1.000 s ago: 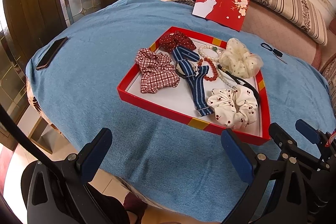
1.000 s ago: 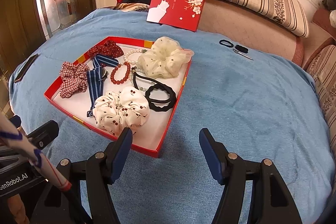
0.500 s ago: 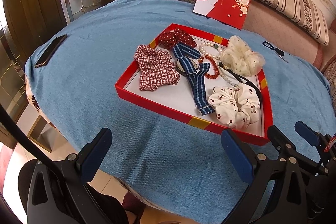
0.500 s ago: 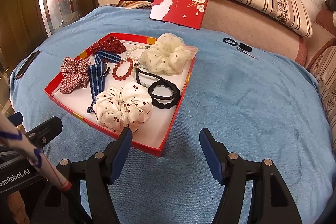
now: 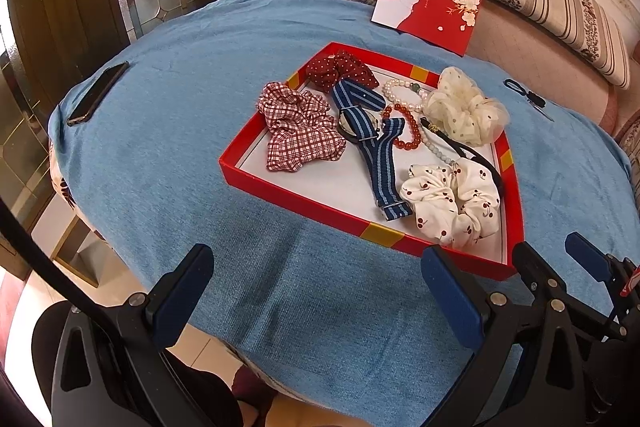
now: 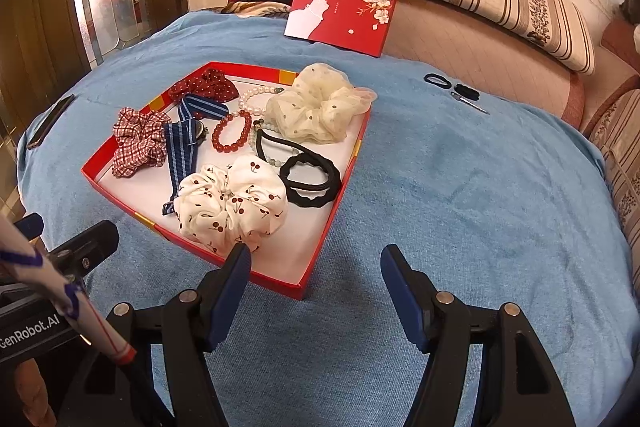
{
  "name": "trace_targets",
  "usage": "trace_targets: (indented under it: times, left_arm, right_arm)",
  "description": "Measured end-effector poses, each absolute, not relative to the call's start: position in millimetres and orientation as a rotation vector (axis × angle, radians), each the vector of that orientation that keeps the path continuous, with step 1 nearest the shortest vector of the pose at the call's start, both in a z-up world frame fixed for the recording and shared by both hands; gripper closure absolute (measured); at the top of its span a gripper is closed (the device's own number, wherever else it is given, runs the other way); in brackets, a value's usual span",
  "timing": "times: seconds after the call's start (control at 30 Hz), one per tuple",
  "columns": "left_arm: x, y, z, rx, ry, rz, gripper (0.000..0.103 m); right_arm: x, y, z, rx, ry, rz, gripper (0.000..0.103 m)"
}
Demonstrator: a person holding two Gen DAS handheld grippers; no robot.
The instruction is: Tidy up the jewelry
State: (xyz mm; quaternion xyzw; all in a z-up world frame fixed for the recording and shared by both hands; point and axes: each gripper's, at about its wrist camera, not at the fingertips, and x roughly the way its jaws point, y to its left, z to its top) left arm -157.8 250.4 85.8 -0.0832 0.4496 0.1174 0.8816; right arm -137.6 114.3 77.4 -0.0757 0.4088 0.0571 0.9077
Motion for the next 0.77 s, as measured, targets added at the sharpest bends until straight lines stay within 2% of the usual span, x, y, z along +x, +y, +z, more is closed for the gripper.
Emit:
trace_targets:
  times: [0.43, 0.77]
  left_arm:
    - [-163, 245, 115, -0.141, 0.881, 0.27, 0.0]
    - [-165, 200, 137, -0.055, 0.858, 0.239, 0.0]
  right_arm:
    - [-146, 106, 90, -0.127, 0.815, 0.129, 0.031]
    - [-163, 64, 99, -0.049, 0.798, 0.115, 0.03]
